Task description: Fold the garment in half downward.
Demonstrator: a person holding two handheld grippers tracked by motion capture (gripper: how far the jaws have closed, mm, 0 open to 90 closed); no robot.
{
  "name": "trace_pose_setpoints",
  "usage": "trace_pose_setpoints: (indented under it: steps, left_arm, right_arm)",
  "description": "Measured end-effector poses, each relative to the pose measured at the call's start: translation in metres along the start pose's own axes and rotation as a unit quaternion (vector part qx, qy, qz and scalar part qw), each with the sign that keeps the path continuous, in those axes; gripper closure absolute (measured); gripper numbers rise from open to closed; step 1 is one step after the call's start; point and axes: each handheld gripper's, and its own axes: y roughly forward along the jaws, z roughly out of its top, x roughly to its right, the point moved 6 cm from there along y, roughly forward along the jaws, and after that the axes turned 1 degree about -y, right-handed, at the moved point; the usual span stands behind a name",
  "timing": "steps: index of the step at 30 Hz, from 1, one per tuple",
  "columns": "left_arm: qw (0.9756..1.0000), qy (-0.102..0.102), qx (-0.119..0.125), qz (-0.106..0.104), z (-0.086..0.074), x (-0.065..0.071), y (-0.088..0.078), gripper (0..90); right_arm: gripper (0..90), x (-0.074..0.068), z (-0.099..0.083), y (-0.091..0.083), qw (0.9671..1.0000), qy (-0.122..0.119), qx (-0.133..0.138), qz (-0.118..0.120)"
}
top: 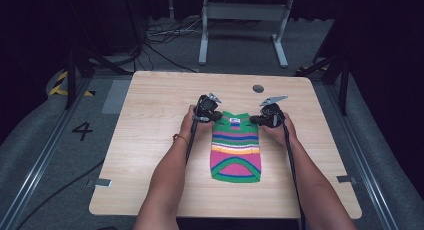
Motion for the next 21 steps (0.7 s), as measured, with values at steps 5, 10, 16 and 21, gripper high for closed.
trace_pose_setpoints:
  steps: [5, 10, 16, 21]
  left_arm:
    - [0.9997, 0.019, 0.01, 0.008, 0.006, 0.004, -0.011, 85.5]
    - [0.9987, 0.042, 0.026, 0.012, 0.012, 0.011, -0.027, 85.5]
    - [0.9961, 0.075, 0.043, 0.017, 0.013, 0.021, -0.054, 85.6]
    - [0.9928, 0.098, 0.067, 0.015, 0.01, 0.032, -0.074, 85.6]
  right_arm:
    - [86.5, -0.004, 0.01, -0.015, 0.9995, -0.008, 0.031, 0.007]
    - [86.5, -0.012, 0.02, -0.032, 0.998, -0.027, 0.055, 0.011]
    - [86.5, -0.024, 0.028, -0.054, 0.9951, -0.049, 0.083, 0.022]
    - [86.3, -0.035, 0.03, -0.072, 0.9916, -0.069, 0.104, 0.034]
